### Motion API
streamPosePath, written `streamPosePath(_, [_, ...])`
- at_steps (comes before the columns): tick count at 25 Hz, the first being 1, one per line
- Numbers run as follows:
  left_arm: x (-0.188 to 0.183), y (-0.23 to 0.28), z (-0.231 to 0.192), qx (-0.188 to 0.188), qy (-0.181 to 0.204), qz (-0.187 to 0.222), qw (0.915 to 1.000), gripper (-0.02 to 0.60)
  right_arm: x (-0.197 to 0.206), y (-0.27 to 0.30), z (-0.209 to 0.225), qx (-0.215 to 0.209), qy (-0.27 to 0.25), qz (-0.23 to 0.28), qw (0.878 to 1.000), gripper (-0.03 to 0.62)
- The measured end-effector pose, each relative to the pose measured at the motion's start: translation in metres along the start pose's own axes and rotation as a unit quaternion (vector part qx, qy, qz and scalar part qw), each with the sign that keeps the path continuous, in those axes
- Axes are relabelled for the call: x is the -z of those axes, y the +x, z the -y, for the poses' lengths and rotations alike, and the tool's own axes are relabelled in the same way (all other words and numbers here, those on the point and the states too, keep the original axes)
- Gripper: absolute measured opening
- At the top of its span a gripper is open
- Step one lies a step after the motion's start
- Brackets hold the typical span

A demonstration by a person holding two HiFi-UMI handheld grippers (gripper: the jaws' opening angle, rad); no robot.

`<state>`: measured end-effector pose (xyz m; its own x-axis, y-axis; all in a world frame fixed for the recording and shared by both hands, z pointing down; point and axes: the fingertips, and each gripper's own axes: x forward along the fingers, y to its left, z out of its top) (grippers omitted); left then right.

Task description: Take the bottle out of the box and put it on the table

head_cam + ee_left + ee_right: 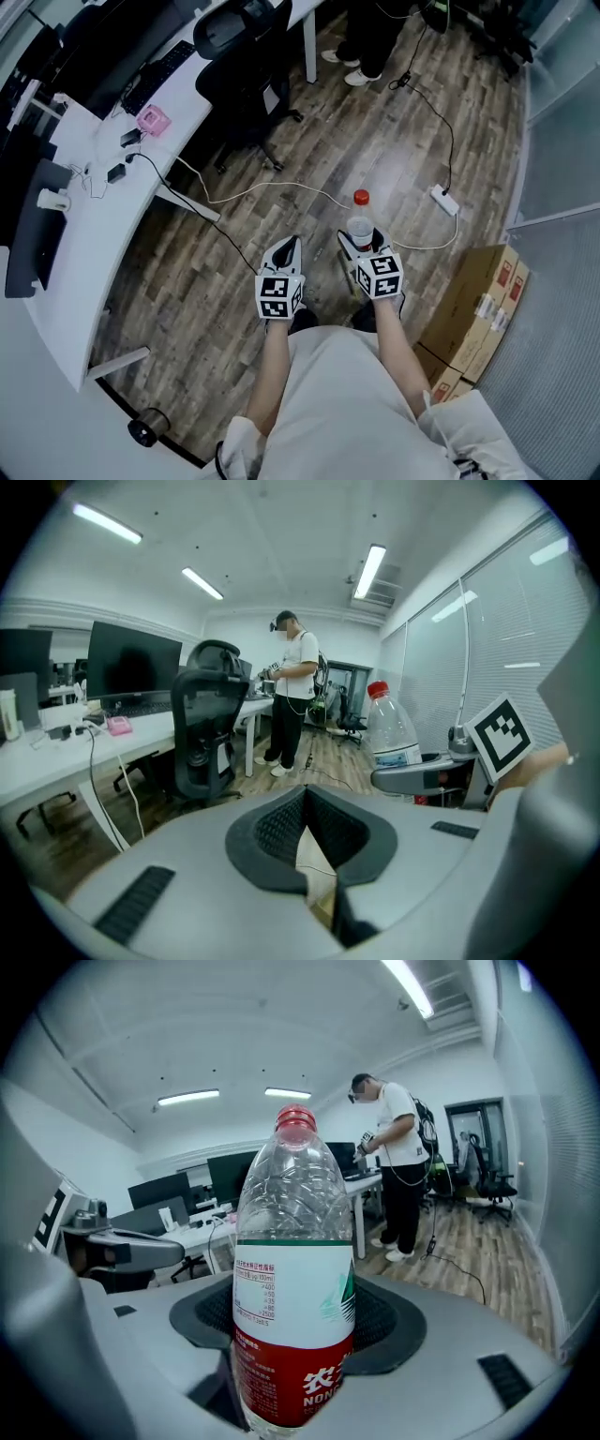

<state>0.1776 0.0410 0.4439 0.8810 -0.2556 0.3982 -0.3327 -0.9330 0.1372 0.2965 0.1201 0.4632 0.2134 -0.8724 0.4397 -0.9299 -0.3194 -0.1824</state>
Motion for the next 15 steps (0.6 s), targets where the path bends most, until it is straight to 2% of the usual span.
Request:
streamPosePath(6, [-0.039, -0.034, -0.054, -0.038, -0.004, 0.046, 0.9982, 0.012, -0.04, 0.008, -0.028, 0.001, -0.005, 0.031, 1.0, 0.311])
streamPosePath(15, [-0.054, -0.074, -0.136, -0.083, -0.035, 0.086, 0.9923, 0.013, -0.066, 0.037, -0.097, -0.018, -0.027, 0.043, 0.999, 0.311])
